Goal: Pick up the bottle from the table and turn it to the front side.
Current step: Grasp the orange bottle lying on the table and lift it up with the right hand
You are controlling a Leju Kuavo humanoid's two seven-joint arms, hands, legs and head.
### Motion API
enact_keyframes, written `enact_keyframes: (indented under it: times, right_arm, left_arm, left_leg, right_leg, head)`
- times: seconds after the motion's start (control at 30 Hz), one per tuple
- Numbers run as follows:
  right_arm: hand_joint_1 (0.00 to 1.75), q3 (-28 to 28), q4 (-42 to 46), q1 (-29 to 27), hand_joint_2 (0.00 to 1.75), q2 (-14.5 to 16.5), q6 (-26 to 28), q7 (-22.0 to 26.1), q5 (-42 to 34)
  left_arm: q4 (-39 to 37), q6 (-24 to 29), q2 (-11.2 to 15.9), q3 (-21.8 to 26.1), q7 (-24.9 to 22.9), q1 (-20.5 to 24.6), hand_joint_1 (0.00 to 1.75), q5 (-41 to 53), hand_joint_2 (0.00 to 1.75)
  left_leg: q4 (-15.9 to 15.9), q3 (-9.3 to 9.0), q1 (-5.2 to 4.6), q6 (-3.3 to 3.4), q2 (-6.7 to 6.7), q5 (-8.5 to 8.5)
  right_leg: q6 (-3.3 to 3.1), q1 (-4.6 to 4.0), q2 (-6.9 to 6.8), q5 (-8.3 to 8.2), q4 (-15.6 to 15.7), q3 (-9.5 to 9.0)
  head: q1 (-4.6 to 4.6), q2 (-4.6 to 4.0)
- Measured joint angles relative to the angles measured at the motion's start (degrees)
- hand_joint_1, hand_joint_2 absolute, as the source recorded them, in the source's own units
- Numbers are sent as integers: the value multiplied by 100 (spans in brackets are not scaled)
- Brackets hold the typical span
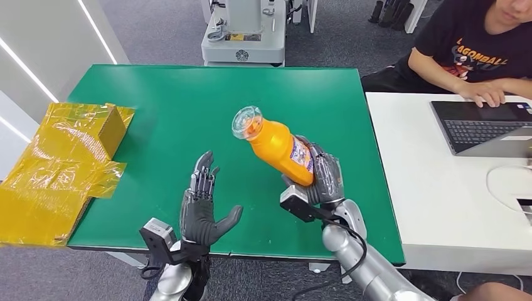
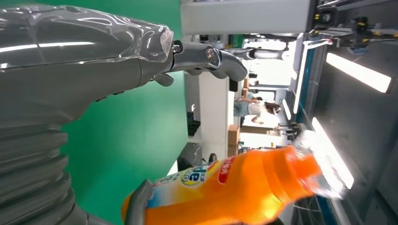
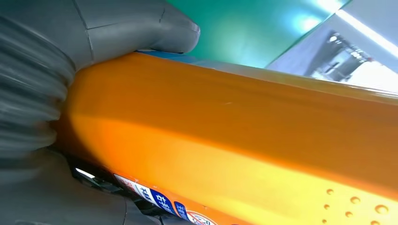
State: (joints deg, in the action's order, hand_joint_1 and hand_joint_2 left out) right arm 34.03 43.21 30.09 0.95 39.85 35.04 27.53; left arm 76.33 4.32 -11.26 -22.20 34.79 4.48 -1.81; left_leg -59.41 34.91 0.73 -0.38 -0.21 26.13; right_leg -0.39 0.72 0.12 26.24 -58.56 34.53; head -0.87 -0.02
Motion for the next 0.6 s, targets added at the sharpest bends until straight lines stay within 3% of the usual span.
enact_keyframes:
  times: [0.37,0.6]
  right_arm:
    - [174,62,578,-374,175,213,-325,-205,317]
    - [175,326,624,-386,175,214,-968,-260,853]
  left_arm:
    - [-143,-46,-25,-3,-86,148,0,-144,175]
    - [-154,-20,-12,-3,-86,154,0,-244,175]
  left_leg:
    - [1,2,0,0,0,0]
    - [1,3,-1,0,-1,0]
  right_leg:
    - [0,0,0,0,0,1]
    - [0,1,-1,0,0,1]
  head:
    - [0,0]
    - [-1,0]
